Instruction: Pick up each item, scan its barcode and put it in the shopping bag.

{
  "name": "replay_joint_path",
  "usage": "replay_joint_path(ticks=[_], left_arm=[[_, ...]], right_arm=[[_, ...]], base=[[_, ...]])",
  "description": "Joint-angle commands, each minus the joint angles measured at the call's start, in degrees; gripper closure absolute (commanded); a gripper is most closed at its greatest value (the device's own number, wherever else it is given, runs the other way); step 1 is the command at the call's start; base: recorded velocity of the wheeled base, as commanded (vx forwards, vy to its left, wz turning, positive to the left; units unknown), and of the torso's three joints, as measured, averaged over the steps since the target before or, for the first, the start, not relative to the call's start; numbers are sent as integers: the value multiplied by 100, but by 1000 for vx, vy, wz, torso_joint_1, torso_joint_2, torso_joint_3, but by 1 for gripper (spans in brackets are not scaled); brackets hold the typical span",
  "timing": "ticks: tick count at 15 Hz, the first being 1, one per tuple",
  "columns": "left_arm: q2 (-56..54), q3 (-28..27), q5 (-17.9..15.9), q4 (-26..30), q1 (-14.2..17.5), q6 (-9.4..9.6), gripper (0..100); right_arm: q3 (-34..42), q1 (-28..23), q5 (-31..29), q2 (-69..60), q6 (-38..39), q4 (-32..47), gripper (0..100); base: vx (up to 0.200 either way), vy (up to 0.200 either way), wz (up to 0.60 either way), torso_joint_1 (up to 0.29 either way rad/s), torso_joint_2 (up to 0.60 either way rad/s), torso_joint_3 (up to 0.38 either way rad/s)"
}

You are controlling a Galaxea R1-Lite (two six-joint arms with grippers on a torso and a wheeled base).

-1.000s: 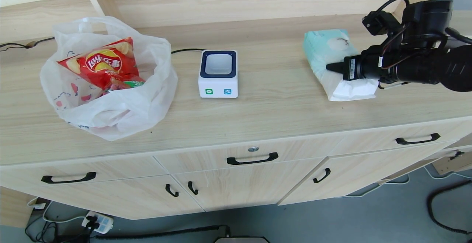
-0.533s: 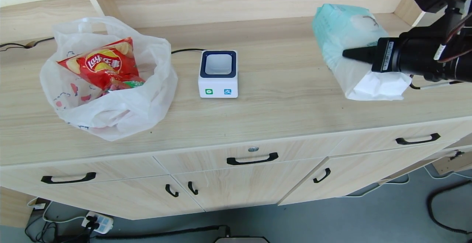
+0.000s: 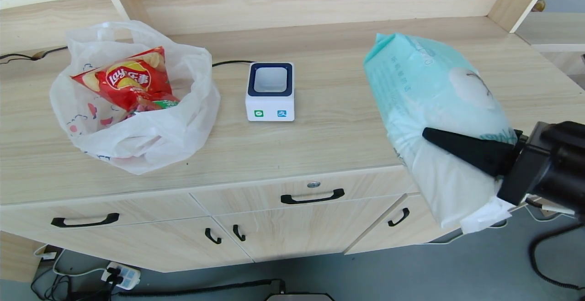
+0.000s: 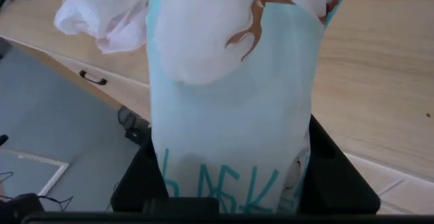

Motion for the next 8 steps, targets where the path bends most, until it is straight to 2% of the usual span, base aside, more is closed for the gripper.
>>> replay_joint_path(ticks=[1, 3, 5, 7, 8], left_arm=[[9, 0, 1, -10, -4, -9, 0], [9, 0, 1, -10, -4, 8, 0], [9, 0, 1, -10, -4, 17, 0], [0, 0, 1, -10, -4, 17, 0], [9, 0, 1, -10, -4, 17, 0]], right_arm=[[326, 717, 37, -118, 461, -309, 100], [317, 1139, 169, -83, 1358, -309, 100], [212, 1297, 520, -74, 2289, -326, 100], [106, 1385, 564, -56, 3028, -388, 100], [27, 1508, 555, -4, 3704, -590, 100]], base=[[0, 0, 0, 0, 0, 0], [0, 0, 0, 0, 0, 0], [0, 0, 0, 0, 0, 0], [0, 0, 0, 0, 0, 0], [0, 0, 0, 0, 0, 0]])
